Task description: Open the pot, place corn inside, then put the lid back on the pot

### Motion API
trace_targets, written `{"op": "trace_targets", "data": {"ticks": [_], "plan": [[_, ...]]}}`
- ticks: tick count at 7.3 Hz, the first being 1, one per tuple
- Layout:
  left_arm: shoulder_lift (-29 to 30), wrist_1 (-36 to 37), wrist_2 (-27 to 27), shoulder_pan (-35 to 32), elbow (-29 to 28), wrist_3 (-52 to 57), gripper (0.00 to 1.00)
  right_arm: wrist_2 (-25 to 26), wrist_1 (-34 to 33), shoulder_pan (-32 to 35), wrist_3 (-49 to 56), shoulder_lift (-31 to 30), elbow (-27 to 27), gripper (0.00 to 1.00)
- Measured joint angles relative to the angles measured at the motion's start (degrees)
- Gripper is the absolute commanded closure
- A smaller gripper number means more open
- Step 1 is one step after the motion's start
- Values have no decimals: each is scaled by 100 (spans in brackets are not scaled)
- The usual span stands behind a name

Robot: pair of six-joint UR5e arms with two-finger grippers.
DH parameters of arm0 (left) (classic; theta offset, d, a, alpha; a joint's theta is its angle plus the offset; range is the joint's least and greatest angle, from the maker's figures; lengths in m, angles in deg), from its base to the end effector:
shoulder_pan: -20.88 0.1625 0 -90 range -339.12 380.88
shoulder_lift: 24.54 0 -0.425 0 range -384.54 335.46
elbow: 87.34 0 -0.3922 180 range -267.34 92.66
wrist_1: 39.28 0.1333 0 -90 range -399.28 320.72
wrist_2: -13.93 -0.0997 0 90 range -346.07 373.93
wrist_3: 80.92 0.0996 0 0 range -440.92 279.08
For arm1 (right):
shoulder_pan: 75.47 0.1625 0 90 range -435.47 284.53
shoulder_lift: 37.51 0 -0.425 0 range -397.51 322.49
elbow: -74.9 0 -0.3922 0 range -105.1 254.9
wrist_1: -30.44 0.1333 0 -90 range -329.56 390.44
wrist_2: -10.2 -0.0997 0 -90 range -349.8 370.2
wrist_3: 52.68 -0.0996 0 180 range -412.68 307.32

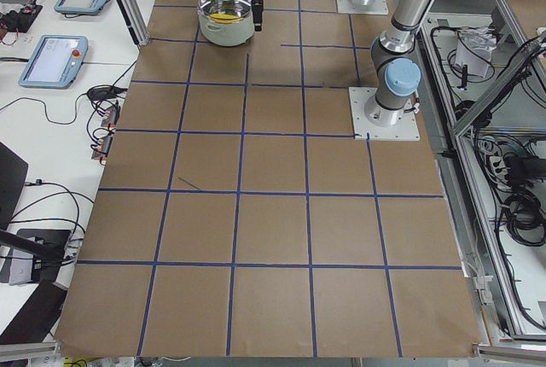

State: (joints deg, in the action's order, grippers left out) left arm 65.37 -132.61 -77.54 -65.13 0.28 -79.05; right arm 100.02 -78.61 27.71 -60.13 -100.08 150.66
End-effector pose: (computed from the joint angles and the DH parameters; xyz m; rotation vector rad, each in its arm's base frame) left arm -0.0964 -0.4973 0.5033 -0.0574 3.1161 0.0254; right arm 0.2867 -0.6384 0.3613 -0.1560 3.1124 -0.1560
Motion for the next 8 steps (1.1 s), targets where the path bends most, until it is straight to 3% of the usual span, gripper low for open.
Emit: {"op": "trace_targets", "data": {"ticks": [8], "plan": [[0, 24, -8, 5, 8, 5, 0, 102, -2, 45, -2, 19, 8, 67]]}}
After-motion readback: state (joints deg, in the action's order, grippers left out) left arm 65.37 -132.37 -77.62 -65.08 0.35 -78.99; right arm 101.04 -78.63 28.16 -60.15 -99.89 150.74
